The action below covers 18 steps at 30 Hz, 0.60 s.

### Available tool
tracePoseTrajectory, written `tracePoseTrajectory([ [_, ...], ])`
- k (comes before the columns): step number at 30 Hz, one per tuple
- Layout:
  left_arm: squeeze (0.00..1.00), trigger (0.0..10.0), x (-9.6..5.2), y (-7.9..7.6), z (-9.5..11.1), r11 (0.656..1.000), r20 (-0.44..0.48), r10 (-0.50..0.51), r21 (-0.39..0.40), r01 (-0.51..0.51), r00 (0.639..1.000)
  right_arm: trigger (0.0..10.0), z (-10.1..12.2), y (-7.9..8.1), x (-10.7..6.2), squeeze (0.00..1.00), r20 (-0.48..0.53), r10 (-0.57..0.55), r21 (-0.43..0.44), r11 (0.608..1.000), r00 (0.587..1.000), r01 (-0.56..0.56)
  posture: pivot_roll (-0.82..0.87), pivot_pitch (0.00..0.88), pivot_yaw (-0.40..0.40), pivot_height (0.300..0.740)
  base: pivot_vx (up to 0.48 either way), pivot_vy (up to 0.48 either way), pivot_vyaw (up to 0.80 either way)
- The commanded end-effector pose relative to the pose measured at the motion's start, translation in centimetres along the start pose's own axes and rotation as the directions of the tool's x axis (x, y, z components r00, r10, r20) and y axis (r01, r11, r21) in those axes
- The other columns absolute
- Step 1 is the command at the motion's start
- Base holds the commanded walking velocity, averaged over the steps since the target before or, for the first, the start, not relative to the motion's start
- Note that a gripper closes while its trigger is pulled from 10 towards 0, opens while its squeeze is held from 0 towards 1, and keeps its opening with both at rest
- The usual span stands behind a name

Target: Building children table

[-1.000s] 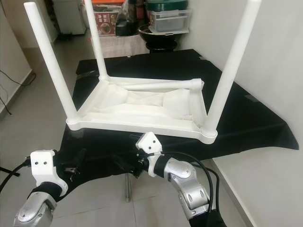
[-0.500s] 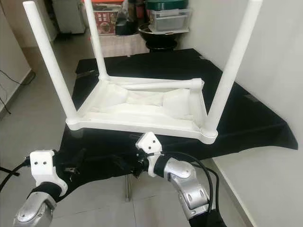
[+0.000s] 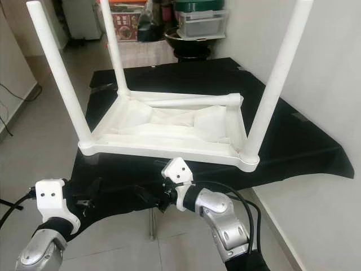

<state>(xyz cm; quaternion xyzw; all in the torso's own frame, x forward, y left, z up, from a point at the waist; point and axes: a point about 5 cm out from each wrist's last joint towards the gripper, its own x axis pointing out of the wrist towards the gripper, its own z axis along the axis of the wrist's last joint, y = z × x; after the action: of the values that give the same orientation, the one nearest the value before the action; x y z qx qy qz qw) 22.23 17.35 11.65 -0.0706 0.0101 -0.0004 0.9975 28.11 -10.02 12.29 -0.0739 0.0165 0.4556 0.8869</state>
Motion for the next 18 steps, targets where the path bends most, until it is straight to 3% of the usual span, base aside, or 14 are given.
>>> tracePoseTrajectory([
  [1,0.0,10.0,-0.11,0.36,-0.08,1.0,-0.006,0.022,0.012,-0.022,1.0,10.0,0.08,0.28,0.08,0.0,0.001,0.017,0.015,1.0,1.0,-0.017,-0.01,0.0,0.013,0.74,0.0,0.0,0.0],
  [11,0.0,10.0,-0.29,0.38,0.07,0.999,0.001,0.035,0.024,-0.035,0.999,10.0,0.41,0.05,0.14,0.0,-0.005,0.004,-0.03,1.0,1.0,-0.004,-0.01,0.0,0.01,0.74,0.0,0.0,0.06],
  [14,0.0,10.0,-0.33,0.35,0.24,0.999,0.013,0.032,0.014,-0.033,0.999,10.0,0.47,0.03,0.12,0.0,0.017,-0.003,0.017,1.0,1.0,0.003,-0.01,0.0,0.01,0.74,0.0,-0.439,0.8],
  [18,0.0,10.0,-0.33,0.4,0.26,1.0,0.014,0.029,0.005,-0.029,0.999,10.0,0.17,-0.02,0.24,0.0,-0.014,-0.017,0.012,1.0,1.0,0.018,-0.01,0.0,0.012,0.74,0.0,-0.454,0.0],
])
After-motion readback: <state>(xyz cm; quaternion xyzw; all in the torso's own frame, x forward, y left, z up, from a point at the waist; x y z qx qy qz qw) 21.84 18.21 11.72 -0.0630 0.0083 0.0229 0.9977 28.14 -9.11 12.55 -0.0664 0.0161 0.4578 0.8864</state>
